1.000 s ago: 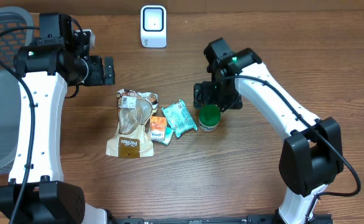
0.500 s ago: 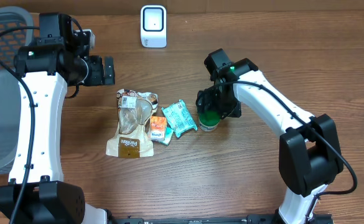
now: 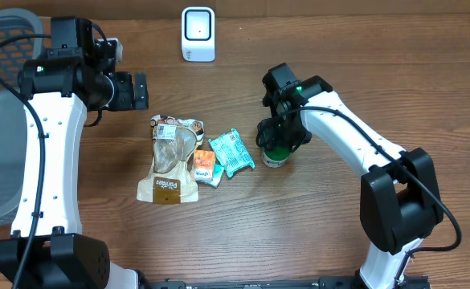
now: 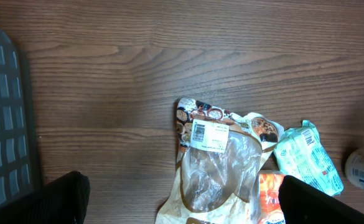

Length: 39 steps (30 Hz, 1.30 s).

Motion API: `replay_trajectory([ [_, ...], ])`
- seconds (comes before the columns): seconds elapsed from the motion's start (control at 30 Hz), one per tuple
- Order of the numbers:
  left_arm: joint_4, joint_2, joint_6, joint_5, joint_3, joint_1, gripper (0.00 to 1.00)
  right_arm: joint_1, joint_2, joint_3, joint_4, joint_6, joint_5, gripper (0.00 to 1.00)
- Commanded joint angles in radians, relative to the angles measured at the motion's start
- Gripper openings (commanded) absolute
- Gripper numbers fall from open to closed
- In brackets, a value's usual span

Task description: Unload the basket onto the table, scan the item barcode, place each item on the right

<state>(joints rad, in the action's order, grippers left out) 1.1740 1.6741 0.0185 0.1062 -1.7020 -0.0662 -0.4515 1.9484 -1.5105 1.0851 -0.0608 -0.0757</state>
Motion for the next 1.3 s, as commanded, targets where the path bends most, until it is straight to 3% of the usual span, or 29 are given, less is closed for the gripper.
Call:
replay_trajectory([
  [0.0, -0.003, 0.007, -0.019, 0.014, -0.019, -0.005, 1.00, 0.000, -0.007, -0.061, -0.016, 0.310, 0.007, 0.64],
  [0.23, -0.003, 0.007, -0.019, 0.014, -0.019, -0.006, 1.00, 0.000, -0.007, -0.062, -0.045, 0.776, 0.006, 0.68],
  [0.47, -0.003, 0.007, -0.019, 0.014, -0.019, -0.005, 0.99, 0.000, -0.007, -0.062, -0.042, 0.988, 0.004, 0.68],
  [0.9, -0.003, 0.007, -0.019, 0.014, -0.019, -0.005, 0.99, 0.000, -0.007, -0.060, -0.041, 0.918, -0.127, 0.70],
  [1.13, -0.003, 0.007, -0.019, 0.014, -0.019, -0.005, 0.99, 0.016, -0.007, -0.061, -0.042, 0.592, -0.127, 1.00],
  [1.27, -0.003, 0.007, -0.019, 0.014, -0.019, -0.005, 1.00, 0.032, -0.008, -0.080, -0.027, 0.454, -0.124, 1.00],
])
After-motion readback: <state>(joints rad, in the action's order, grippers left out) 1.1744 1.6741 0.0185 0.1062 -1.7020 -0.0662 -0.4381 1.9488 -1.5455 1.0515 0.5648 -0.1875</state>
